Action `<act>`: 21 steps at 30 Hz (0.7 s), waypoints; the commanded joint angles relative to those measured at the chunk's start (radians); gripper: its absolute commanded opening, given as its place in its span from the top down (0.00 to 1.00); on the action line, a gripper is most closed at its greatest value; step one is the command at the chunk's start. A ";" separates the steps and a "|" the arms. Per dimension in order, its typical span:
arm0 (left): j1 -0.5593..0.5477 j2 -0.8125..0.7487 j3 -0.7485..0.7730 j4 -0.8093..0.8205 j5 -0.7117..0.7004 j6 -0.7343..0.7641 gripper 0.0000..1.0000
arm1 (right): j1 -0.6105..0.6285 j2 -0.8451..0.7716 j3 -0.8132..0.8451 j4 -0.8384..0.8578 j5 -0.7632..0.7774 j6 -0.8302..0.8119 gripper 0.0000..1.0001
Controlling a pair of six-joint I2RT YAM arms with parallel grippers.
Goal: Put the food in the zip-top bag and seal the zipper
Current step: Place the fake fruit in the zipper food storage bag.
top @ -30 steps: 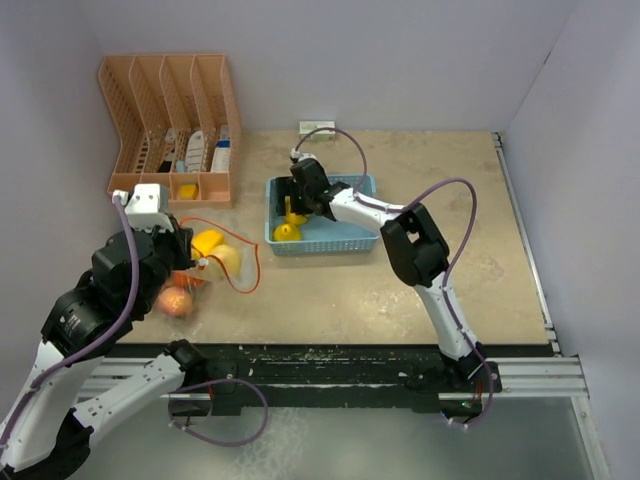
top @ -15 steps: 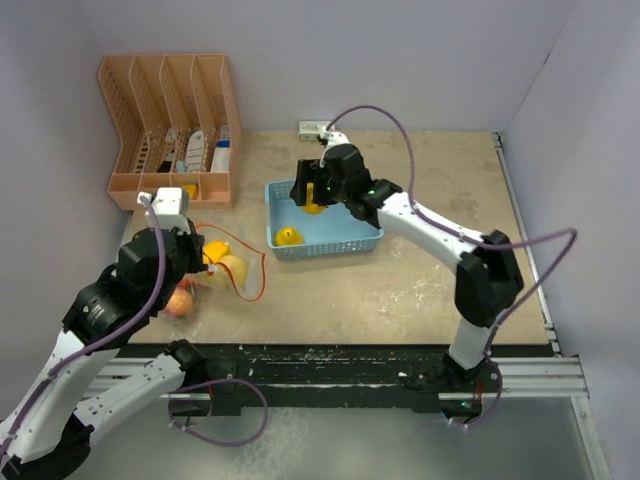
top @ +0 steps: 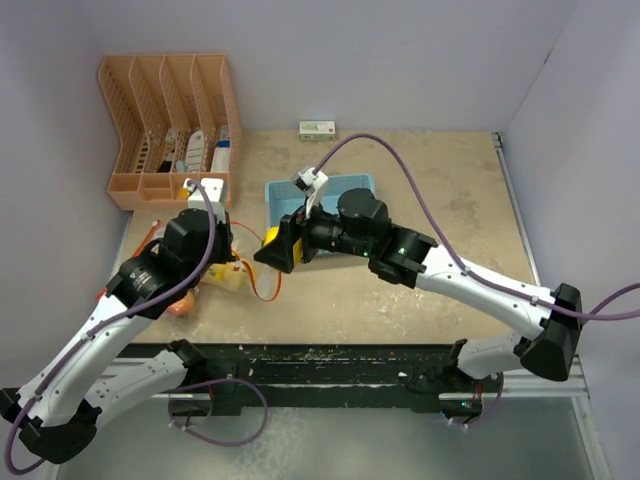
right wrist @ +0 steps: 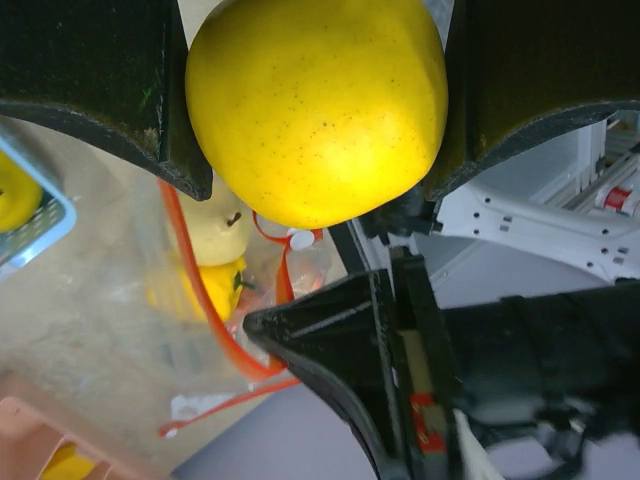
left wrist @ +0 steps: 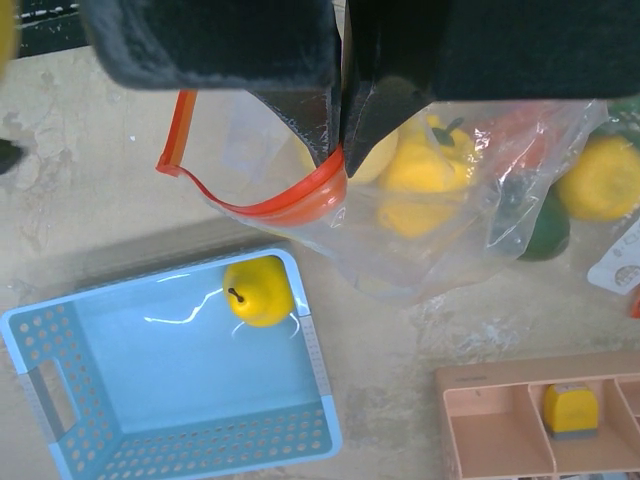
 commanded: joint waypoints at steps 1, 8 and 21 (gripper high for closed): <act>0.003 0.007 0.039 0.060 0.035 -0.012 1.00 | -0.003 0.047 -0.058 0.112 -0.080 0.059 0.43; 0.004 0.004 0.103 0.045 0.108 -0.012 1.00 | -0.004 0.144 -0.058 0.143 -0.062 0.072 0.43; 0.003 -0.141 -0.116 0.100 0.423 -0.189 1.00 | -0.025 0.227 0.054 0.029 0.347 0.079 0.41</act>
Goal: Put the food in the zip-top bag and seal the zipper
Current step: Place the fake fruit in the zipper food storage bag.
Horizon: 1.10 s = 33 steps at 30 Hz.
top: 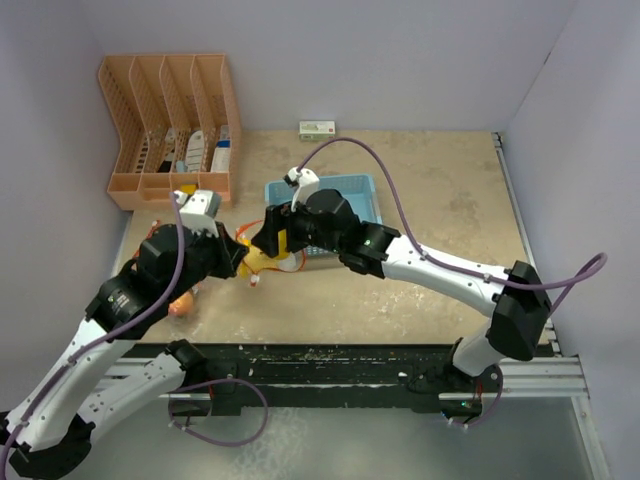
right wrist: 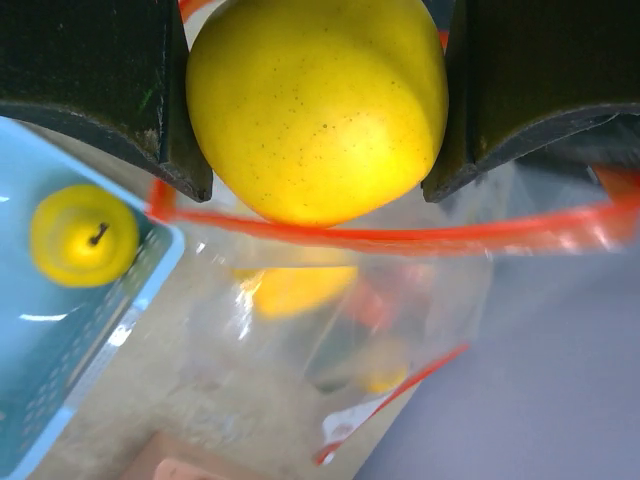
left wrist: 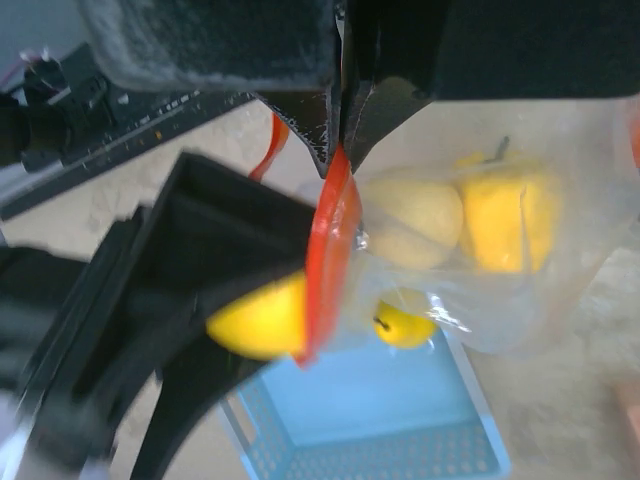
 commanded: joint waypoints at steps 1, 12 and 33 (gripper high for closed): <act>0.003 -0.066 -0.160 0.098 0.169 -0.125 1.00 | -0.021 0.056 0.080 0.000 0.156 0.007 0.41; 0.005 -0.017 -0.239 0.234 0.155 -0.144 1.00 | -0.008 0.126 0.116 -0.026 0.159 0.021 0.34; 0.004 -0.114 -0.264 0.216 0.062 -0.178 1.00 | 0.037 0.052 -0.051 -0.011 0.069 0.123 0.35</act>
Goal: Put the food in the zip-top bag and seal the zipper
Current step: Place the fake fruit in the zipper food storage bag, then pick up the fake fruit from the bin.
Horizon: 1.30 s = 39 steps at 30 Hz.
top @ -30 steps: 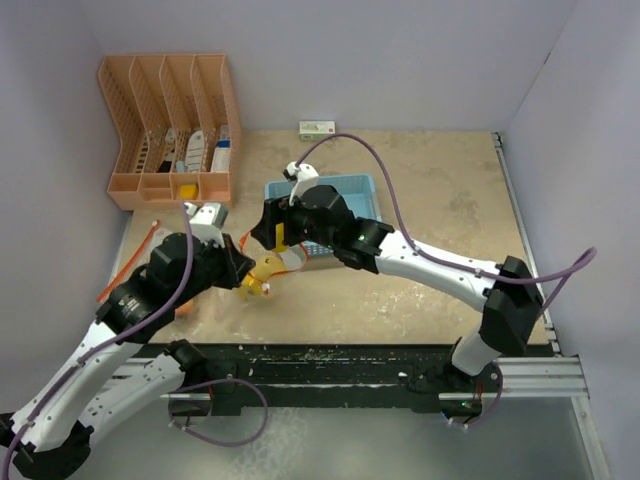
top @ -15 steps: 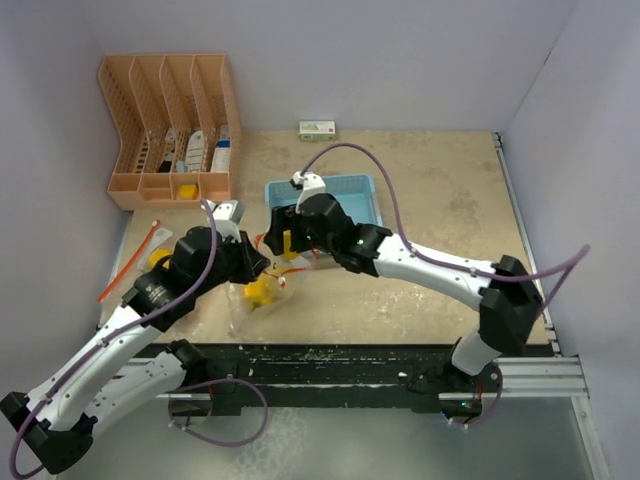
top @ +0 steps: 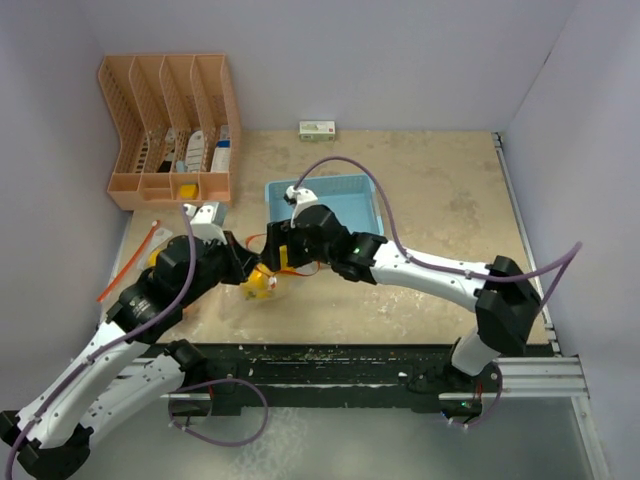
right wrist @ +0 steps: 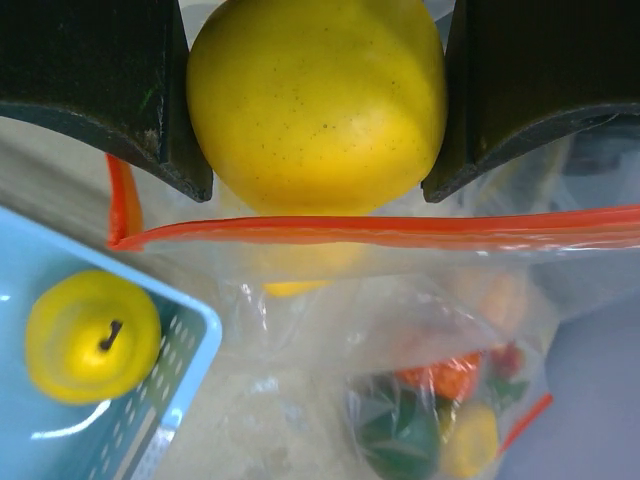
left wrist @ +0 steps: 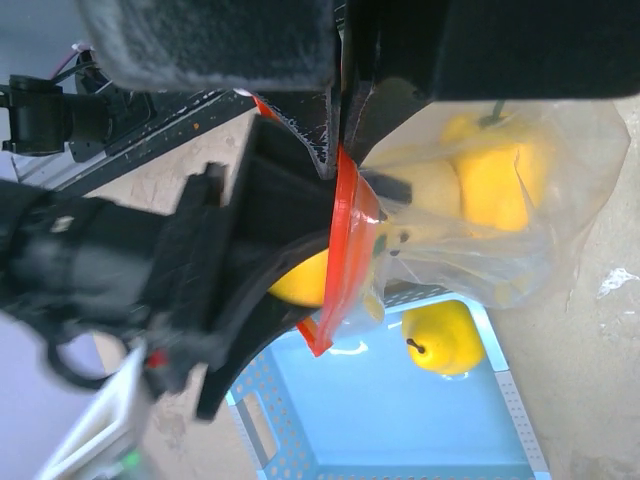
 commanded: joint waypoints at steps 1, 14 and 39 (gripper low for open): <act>0.003 -0.026 -0.003 0.020 -0.014 -0.023 1.00 | 0.018 0.016 -0.004 0.035 0.005 0.053 0.34; 0.004 -0.043 -0.069 0.037 0.002 -0.041 1.00 | 0.028 0.067 0.166 -0.117 0.165 0.061 0.01; 0.003 -0.215 0.130 -0.109 -0.203 -0.059 1.00 | -0.190 0.142 0.287 -0.269 0.175 -0.067 0.00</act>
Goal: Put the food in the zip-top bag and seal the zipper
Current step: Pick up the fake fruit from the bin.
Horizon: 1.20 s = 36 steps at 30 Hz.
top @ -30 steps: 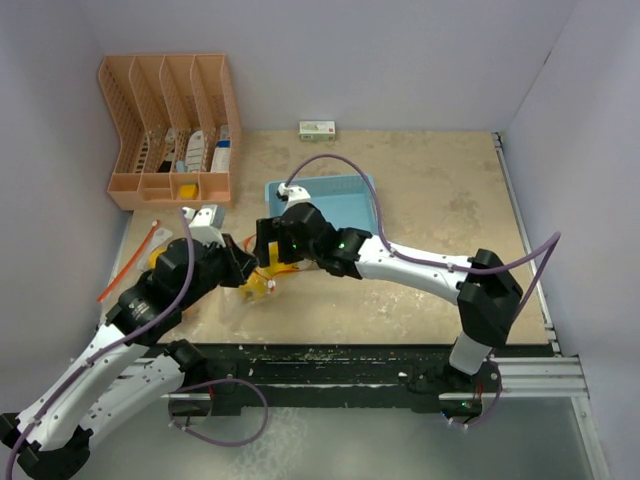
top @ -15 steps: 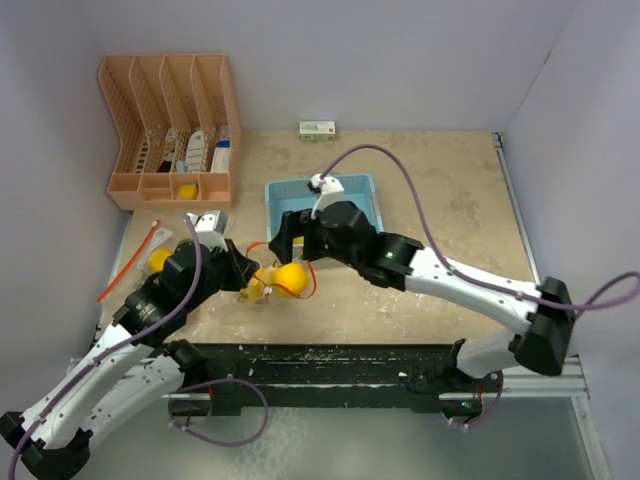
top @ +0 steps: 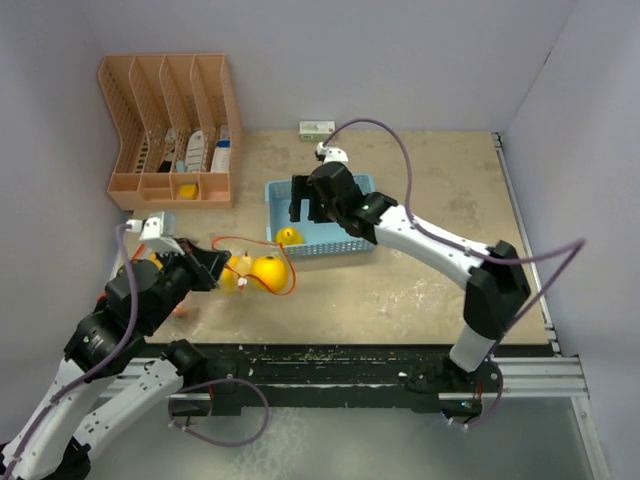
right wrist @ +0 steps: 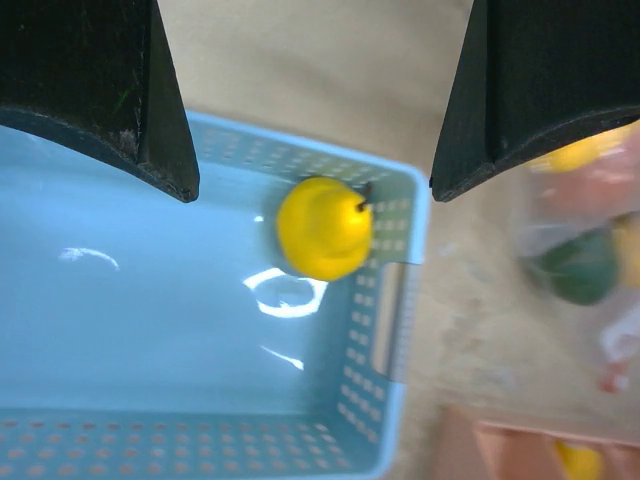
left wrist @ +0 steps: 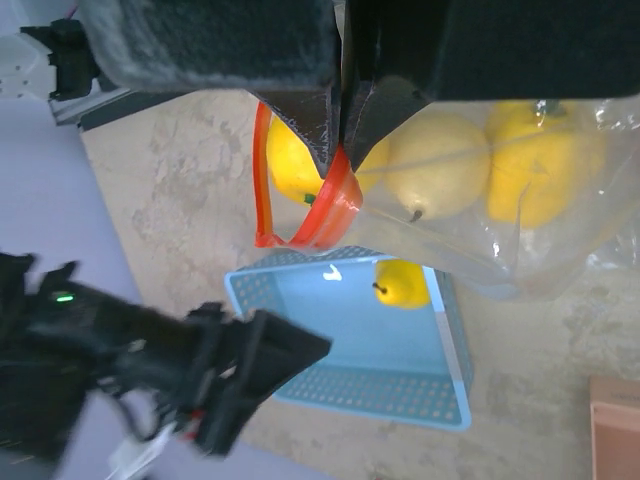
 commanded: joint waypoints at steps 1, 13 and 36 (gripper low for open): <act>-0.001 -0.030 0.082 0.017 -0.062 -0.019 1.00 | -0.008 0.119 0.104 -0.053 -0.004 -0.067 0.00; -0.001 -0.019 0.134 -0.024 -0.090 0.014 1.00 | -0.019 0.335 0.141 0.104 -0.207 -0.125 0.06; -0.001 -0.058 0.127 -0.064 -0.115 -0.007 1.00 | -0.016 0.456 0.163 -0.077 -0.106 -0.134 0.45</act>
